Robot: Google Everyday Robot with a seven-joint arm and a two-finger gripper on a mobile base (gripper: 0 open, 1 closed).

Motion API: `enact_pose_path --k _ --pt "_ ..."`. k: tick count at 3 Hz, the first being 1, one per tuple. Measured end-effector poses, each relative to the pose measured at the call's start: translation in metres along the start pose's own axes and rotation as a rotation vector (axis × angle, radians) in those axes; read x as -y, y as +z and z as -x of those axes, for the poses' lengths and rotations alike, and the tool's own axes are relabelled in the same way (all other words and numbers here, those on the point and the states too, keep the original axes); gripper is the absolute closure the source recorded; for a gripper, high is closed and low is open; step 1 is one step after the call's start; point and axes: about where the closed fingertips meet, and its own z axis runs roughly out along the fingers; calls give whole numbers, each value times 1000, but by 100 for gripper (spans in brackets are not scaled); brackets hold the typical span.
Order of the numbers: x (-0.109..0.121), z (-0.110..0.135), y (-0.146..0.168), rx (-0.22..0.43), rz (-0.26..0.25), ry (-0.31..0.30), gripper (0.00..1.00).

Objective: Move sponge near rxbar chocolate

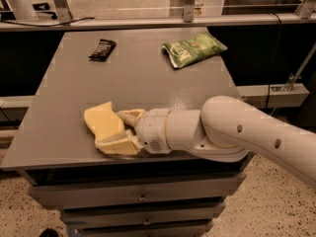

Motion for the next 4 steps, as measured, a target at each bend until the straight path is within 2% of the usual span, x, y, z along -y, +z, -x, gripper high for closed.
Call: enact_pose_path --k 2,3,4 --pt "4 3 -8 22 -34 -6 88" --pt "9 11 -15 26 -51 -22 100" --pt "21 29 -25 22 -71 -58 100"
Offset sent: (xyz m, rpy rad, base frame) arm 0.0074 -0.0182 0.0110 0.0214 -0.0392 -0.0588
